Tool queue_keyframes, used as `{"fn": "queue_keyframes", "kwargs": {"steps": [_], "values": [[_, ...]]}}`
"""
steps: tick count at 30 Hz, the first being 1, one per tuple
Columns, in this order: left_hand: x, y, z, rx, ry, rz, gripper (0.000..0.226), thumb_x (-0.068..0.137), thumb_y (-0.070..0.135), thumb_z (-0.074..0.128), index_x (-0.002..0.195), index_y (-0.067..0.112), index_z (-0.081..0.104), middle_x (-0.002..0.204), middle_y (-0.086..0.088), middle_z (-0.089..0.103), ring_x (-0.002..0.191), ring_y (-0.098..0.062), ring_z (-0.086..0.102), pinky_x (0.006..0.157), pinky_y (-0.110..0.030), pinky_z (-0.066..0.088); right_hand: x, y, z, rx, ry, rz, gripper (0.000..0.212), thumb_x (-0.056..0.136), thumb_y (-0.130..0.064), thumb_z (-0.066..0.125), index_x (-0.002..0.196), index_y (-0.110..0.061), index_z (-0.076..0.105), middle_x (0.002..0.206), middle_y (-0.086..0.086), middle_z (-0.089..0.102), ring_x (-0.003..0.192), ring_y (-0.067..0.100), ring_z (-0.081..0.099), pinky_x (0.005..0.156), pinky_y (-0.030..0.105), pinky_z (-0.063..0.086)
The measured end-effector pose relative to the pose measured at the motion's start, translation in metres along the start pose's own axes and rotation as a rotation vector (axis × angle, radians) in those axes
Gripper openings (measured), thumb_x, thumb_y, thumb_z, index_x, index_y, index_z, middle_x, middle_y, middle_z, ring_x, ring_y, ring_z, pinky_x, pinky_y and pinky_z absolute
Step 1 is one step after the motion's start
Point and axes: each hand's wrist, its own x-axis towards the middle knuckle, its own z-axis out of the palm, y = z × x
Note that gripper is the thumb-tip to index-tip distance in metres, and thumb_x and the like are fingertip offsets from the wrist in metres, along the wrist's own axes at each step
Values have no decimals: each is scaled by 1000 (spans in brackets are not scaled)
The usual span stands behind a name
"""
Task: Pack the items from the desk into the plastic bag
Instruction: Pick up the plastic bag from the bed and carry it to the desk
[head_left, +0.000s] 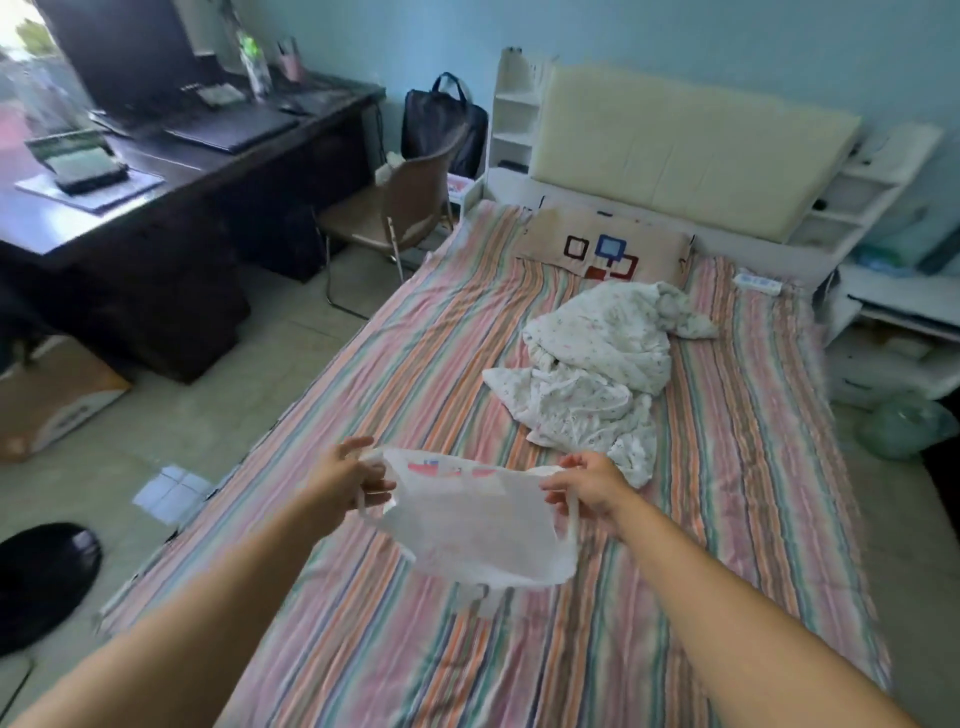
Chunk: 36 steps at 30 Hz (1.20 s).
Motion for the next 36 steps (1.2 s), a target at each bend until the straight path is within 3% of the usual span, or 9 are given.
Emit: {"fn": "queue_keyframes", "kwargs": {"steps": [3, 7, 13, 17, 21, 25, 28, 33, 36], "values": [[-39, 24, -43, 14, 1, 29, 40, 83, -10, 59, 116, 10, 53, 85, -22, 63, 40, -15, 55, 35, -17, 38, -32, -23, 20, -1, -41, 15, 19, 85, 8, 63, 84, -8, 51, 66, 14, 62, 35, 10, 59, 41, 19, 49], [-84, 33, -100, 186, 113, 48, 16, 89, -3, 51, 93, 3, 65, 56, -14, 57, 31, -11, 32, 38, -12, 20, -60, -38, 51, -57, -113, 175, 9, 90, -4, 64, 82, -3, 59, 53, 9, 63, 36, 14, 61, 41, 24, 54], [-130, 22, -192, 184, 299, -131, 26, 88, 22, 60, 71, 2, 58, 43, -8, 46, 35, -16, 31, 42, -17, 20, -95, -73, 137, 88, -305, 181, 22, 97, -14, 57, 77, -7, 60, 46, 1, 61, 36, 9, 58, 38, 17, 48], [-146, 19, -254, -27, 318, -149, 11, 87, 16, 62, 80, 9, 63, 41, 0, 48, 36, -13, 41, 40, -15, 26, -109, -102, 211, 212, -394, 98, 20, 98, -18, 57, 81, -7, 57, 57, 4, 53, 46, 14, 54, 47, 25, 48], [-142, 18, -322, -218, 153, -77, 16, 91, 4, 51, 100, 4, 65, 58, -4, 47, 44, -11, 43, 42, -19, 32, -116, -126, 282, 247, -410, 66, 16, 99, -14, 54, 87, -5, 56, 48, 2, 48, 33, 8, 48, 34, 17, 42], [-125, 28, -389, -389, 25, -88, 22, 89, -3, 47, 104, 6, 61, 65, -6, 56, 44, -14, 56, 45, -19, 46, -122, -150, 344, 209, -437, 67, 31, 102, -20, 47, 73, -11, 47, 42, -2, 42, 29, 5, 39, 31, 13, 33], [-116, 42, -427, -488, -14, -79, 19, 92, 2, 46, 101, 7, 61, 56, -2, 51, 37, -10, 45, 39, -16, 41, -125, -170, 383, 199, -433, 38, 37, 104, -24, 42, 68, -15, 42, 43, -4, 38, 29, 4, 33, 30, 14, 28], [-103, 66, -467, -392, 31, -81, 3, 86, 11, 59, 86, 13, 62, 49, 2, 32, 35, -8, 22, 33, -18, 20, -118, -199, 435, 177, -452, 6, 40, 105, -33, 38, 69, -17, 42, 45, -5, 34, 30, 4, 26, 30, 15, 20], [-85, 79, -490, -404, 52, -135, 31, 94, 31, 48, 73, 10, 54, 45, 1, 34, 31, -9, 22, 34, -15, 17, -113, -219, 461, 135, -426, -9, 42, 104, -32, 41, 65, -16, 43, 41, -5, 34, 28, 5, 24, 28, 15, 19]]}}
